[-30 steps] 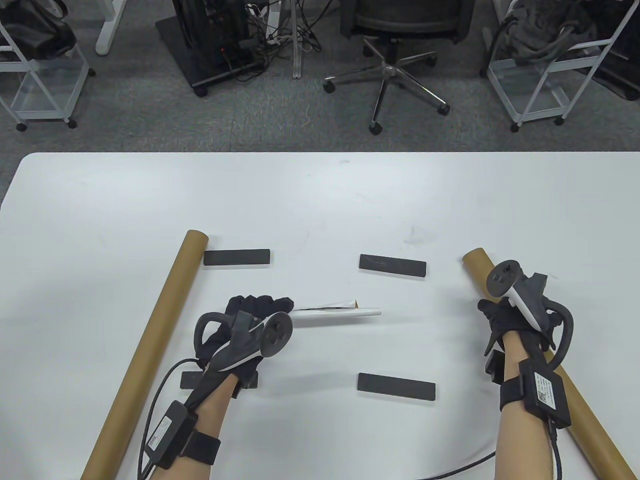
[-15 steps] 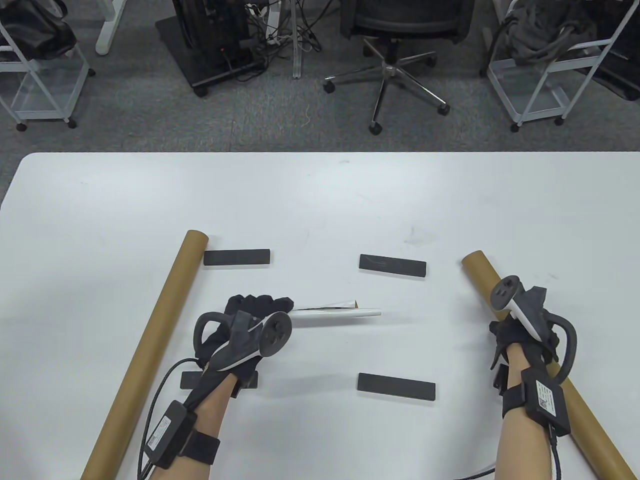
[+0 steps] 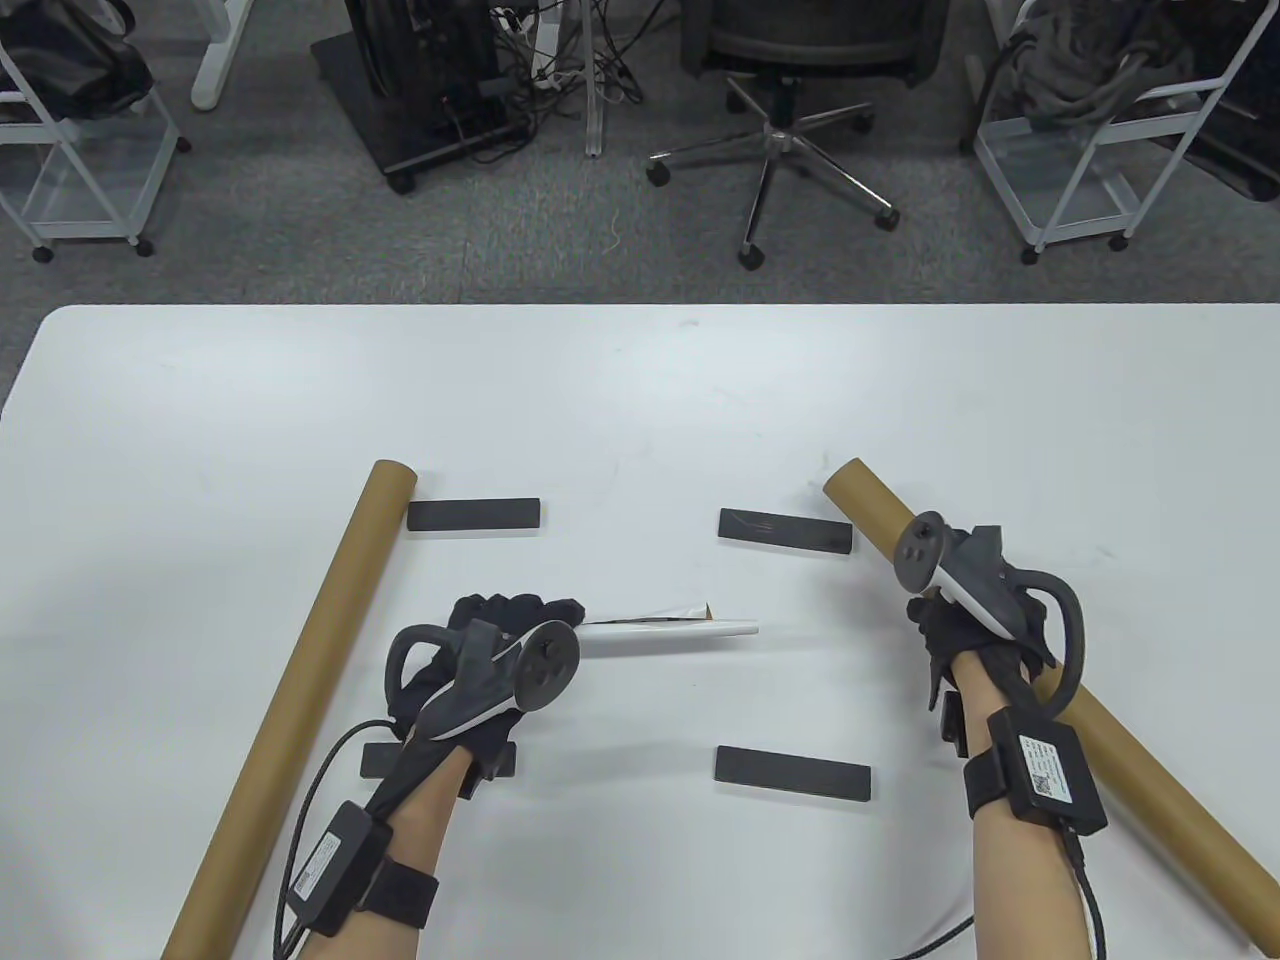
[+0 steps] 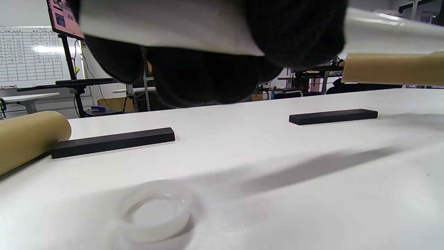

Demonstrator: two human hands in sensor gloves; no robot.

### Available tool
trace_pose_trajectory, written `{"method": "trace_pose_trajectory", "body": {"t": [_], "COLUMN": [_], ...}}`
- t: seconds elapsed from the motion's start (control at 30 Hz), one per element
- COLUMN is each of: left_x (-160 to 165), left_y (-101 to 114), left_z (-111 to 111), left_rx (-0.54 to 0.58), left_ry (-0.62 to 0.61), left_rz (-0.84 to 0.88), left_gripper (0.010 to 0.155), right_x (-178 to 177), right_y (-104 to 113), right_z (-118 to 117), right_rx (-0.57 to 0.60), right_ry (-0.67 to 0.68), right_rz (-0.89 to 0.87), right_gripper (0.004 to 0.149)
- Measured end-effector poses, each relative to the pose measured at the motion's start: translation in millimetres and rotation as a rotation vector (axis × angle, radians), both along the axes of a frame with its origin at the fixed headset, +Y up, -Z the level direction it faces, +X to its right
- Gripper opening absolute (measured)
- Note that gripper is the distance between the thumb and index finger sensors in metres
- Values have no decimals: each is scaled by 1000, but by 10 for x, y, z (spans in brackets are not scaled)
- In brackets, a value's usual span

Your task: Roll up posters and store in mailing tubes

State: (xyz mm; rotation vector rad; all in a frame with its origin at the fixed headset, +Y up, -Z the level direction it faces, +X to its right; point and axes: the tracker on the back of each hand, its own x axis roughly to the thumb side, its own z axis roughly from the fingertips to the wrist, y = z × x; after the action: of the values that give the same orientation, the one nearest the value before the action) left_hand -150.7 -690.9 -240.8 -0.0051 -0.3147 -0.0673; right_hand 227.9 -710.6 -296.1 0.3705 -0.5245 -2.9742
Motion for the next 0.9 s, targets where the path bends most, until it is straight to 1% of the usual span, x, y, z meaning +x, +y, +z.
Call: {"method": "trace_pose_trajectory", "body": {"t": [0.13, 0.33, 0.4, 0.57, 0.63, 0.67, 0.77, 0.9], "left_x": [-17, -51, -91, -266, -334, -368, -460, -552], "left_y": [1, 3, 25, 103, 119, 129, 153, 172], "left_z": [0, -13, -26, -51, -58, -62, -79, -90], "left_rx": [0, 4, 16, 44, 57, 64, 80, 86], "left_ry": [5, 19, 32, 84, 108, 119, 150, 179], "left_rz": [-1, -20, -22, -15, -12, -15, -20, -2], "left_gripper": [52, 51, 51, 51, 51, 51, 51, 51], "right_x": [-159, -194, -206, -339, -360, -361, -373, -363], "right_y": [15, 45, 38, 19, 22, 25, 8, 17], "right_z": [35, 138, 173, 276, 289, 303, 327, 357], "right_rx": [39, 114, 122, 192, 180, 196, 185, 186], "right_ry": [87, 161, 194, 295, 322, 333, 350, 361], "right_rz": [25, 17, 17, 49, 65, 64, 81, 63], "right_gripper": [82, 81, 80, 79, 79, 79, 79, 79]}}
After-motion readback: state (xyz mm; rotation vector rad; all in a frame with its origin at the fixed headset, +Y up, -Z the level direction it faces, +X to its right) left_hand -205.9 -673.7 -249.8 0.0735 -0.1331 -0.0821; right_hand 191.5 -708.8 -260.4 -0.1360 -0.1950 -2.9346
